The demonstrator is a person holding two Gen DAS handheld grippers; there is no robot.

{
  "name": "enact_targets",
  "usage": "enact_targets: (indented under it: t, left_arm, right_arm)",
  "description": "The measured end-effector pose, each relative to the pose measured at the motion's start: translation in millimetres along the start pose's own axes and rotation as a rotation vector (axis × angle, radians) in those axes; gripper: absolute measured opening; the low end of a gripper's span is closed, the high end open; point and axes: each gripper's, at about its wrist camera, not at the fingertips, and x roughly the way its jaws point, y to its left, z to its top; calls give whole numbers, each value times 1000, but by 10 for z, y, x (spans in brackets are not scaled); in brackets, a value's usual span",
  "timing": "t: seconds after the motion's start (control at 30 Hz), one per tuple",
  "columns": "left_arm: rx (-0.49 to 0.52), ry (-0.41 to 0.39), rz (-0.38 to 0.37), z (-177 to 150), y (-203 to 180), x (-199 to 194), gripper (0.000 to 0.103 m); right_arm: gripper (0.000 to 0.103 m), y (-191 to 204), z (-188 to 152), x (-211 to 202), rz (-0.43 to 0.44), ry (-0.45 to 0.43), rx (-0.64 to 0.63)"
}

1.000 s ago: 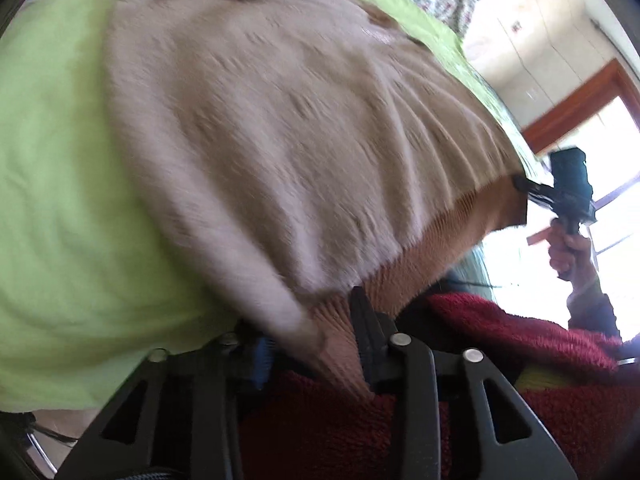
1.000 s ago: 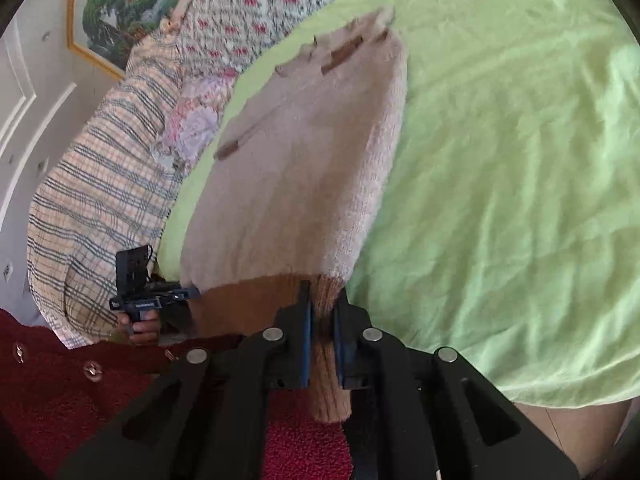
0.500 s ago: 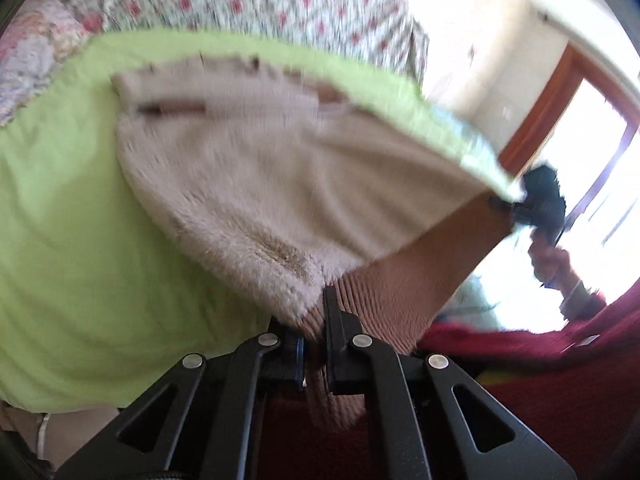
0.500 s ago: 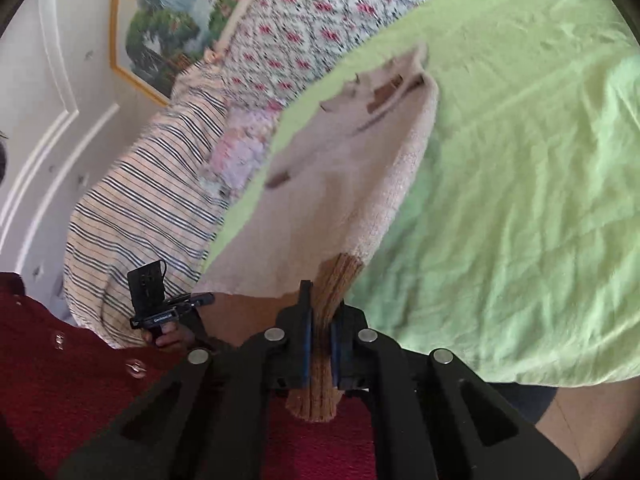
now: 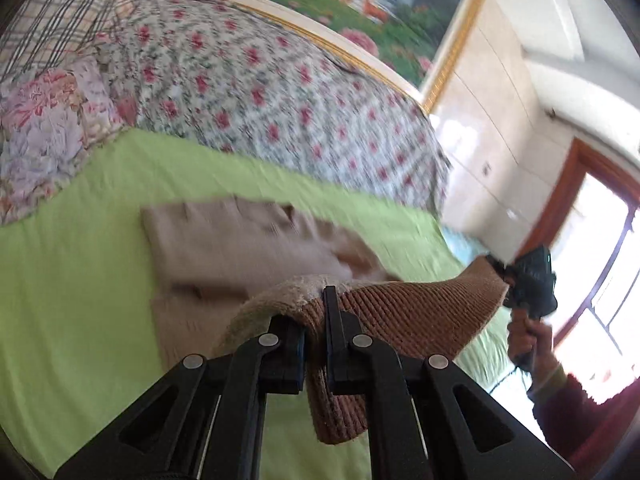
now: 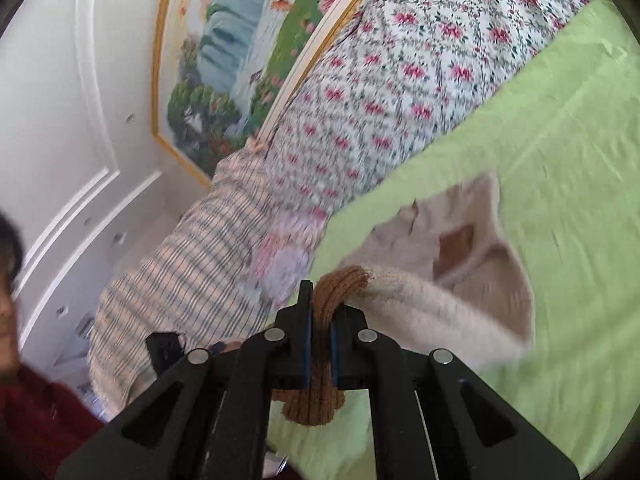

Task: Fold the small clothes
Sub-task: 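Fold the hem up toward the collar with both tools and open them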

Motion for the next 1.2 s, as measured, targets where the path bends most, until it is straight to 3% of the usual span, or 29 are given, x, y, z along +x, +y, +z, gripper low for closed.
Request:
enact_targets:
  t: [0.23,0.43,0.63,0.77,0.83,0.9,0.97,1.03,1.1,1.17,1.2]
  left_arm:
    - [-112,48,77,534,669,908,5]
    - [-191,114,139,638,1168,1429,5]
    - [-238,210,219,584,1582,1987,6]
    - [-292,282,228,467,1748,2151,9]
    - [-314,285,195,428,1703,2033,13]
    - [-278,283,177,386,1523,1869,15]
    - [-215,297,132,293,1214,1747,20]
    - [-144,344,55,153,840,1779,27]
    - [-70,395,26,60,561,1929,36]
    - [29,456,58,-43,333,2227,36]
    - [53,473,75,-61,301,2333,36]
  right_arm:
    - [8,-462,537,974,-177,38,57]
    - [8,-945,726,1598,-312,114,92]
    - [11,-1374,704,2017,-404,186,132]
    - [12,-1520,679,2032,-419,208,181]
    - [19,-1430,666,1866,-415,175,187]
    - [35,-1217,632,1688,-432,130,121]
    - [36,-843,501,1596,-409,128,-28]
    - [36,-545,273,1738,-310,260,-143]
    - [36,-392,55,1987,-250,423,-213]
    - [36,-294,-165,2329,-280,585,-339]
    - [36,-294,-201,2419,-303,619,-375]
